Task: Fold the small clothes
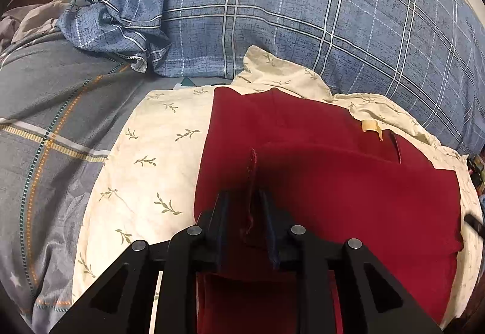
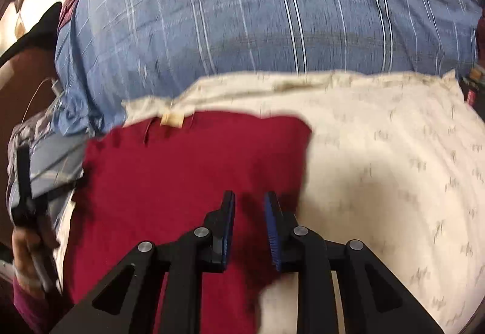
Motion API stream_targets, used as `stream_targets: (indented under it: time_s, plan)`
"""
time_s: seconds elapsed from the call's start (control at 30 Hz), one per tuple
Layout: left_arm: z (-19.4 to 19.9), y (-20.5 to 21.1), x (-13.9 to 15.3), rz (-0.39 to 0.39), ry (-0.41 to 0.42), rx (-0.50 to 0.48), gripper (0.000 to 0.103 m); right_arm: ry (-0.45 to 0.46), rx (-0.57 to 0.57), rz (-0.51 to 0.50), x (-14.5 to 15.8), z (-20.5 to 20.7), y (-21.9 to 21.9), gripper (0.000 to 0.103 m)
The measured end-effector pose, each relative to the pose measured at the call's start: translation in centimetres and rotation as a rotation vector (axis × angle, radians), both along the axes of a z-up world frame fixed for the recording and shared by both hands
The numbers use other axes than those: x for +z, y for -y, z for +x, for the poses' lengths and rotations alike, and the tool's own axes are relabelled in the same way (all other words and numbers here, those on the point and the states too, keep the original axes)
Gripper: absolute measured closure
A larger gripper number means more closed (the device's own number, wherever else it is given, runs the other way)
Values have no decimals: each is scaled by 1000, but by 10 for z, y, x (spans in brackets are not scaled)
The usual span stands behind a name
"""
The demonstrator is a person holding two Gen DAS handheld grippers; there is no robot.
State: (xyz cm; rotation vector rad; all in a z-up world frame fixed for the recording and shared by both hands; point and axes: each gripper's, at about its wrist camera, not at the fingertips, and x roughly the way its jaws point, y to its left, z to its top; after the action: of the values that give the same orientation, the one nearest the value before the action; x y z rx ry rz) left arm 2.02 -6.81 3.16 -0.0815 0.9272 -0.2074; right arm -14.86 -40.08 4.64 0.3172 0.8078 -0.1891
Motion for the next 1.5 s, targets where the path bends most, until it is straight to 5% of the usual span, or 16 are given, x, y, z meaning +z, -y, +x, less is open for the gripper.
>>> stream_targets:
  time_s: [0.1, 0.2, 0.3, 0.47, 0.53, 0.73, 0.87, 1.0, 1.07, 1.1, 1.23, 1.37, 1.5]
  plan:
    - [1, -1, -2, 6, -3, 6, 76, -17, 21, 9, -10, 30, -3, 82]
    - [3, -1, -4, 10, -8, 18, 63, -83, -61, -83, -33, 54, 11, 89]
    - [4, -2, -6, 14, -12, 40, 49, -70, -110, -7, -36, 49, 27, 99]
    - [3, -1, -5, 14, -14, 42, 49, -50, -75, -8, -14, 18, 13, 84]
    - [2, 0, -5, 21, -10, 43, 49, -26, -43, -19, -8, 2, 2, 70]
    - [-3, -1, -3, 24, -1, 50, 48, -130, 1, -129, -33, -19, -19, 65]
    - [-14, -11, 8, -50, 36, 49, 48, -85, -20, -30, -10, -19, -11, 64]
    - [-23, -6, 17, -81, 92, -1, 48, 13, -41, -106, 10, 2, -9, 65]
    - [-25, -2, 14, -61, 97, -27, 48, -20, -26, -102, -1, 28, -4, 72]
    - [-23, 2, 9, -40, 86, -35, 48, -44, -26, -90, -10, 40, 0, 84]
    - [-12, 7, -9, 17, 13, -29, 47, -64, -88, -71, -38, 64, 18, 86]
    - [-8, 11, -12, 43, 49, -17, 43, -57, -123, 2, -32, 54, 28, 87]
    - [-11, 13, -11, 43, 53, -19, 43, -45, -83, -62, -17, 10, 1, 79]
